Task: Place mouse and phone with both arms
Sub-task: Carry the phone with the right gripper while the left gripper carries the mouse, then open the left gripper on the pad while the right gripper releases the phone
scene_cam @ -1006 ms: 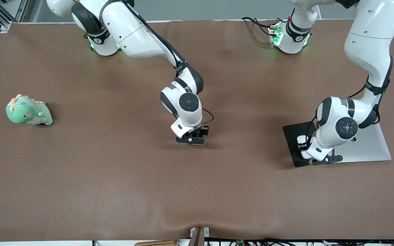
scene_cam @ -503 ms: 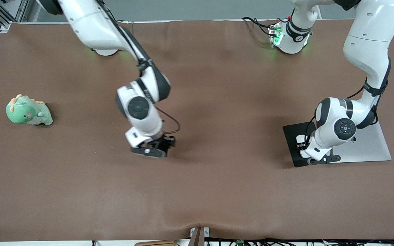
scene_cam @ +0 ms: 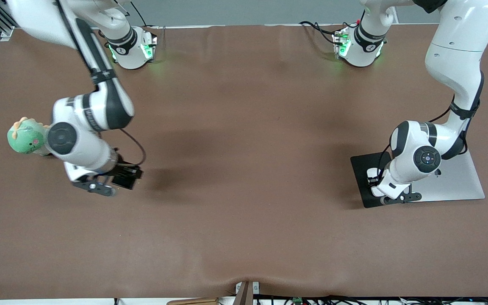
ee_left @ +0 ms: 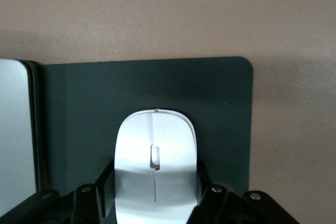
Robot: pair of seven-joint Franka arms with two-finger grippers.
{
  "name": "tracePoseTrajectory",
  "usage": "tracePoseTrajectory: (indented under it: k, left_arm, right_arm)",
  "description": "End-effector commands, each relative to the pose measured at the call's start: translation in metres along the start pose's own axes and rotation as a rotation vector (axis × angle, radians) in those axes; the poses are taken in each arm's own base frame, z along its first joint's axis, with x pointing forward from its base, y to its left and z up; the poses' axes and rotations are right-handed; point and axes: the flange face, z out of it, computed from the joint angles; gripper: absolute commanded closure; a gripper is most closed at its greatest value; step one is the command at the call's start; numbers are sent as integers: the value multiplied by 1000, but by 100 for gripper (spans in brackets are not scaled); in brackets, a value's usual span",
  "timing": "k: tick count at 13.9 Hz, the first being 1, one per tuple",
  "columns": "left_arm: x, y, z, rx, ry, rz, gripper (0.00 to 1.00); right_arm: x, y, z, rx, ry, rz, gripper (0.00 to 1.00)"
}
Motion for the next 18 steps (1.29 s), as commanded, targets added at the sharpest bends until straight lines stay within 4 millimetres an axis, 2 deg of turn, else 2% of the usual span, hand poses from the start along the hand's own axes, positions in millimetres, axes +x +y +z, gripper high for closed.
tracePoseTrajectory:
  k: [1, 2, 4, 5, 6, 7, 10, 12, 14, 16, 18]
  left_arm:
    - [-3, 9, 10, -1, 16, 35, 55]
    - [-3, 8, 10, 4, 18, 40, 54]
    - [-3, 9, 9, 13, 23, 56, 47]
    - [-3, 9, 8, 13, 24, 56, 36]
    - [-2, 10, 6, 11, 27, 59, 20]
    - [-1, 10, 4, 11, 32, 60, 0]
    - [4, 14, -16, 8, 63, 76, 0]
    - [9, 24, -47, -2, 94, 80, 0]
    - [16, 22, -88, 11, 117, 75, 0]
    - [27, 19, -148, 24, 134, 56, 0]
    - [37, 10, -206, 40, 139, 27, 0]
  right_arm:
    - [-1, 73, 7, 8, -28, -61, 100]
    - [3, 99, 14, 10, -41, -94, 100]
    - [9, 127, 23, 16, -51, -144, 100]
    - [11, 133, 24, 10, -48, -143, 100]
    - [12, 133, 29, 7, -45, -145, 100]
    - [15, 138, 40, 4, -47, -142, 100]
    - [17, 154, 67, -12, -87, -155, 100]
    - [22, 171, 79, -16, -77, -170, 100]
    - [25, 195, 98, -8, -75, -208, 100]
    - [27, 213, 114, -3, -76, -218, 100]
    - [27, 217, 126, -1, -88, -213, 99]
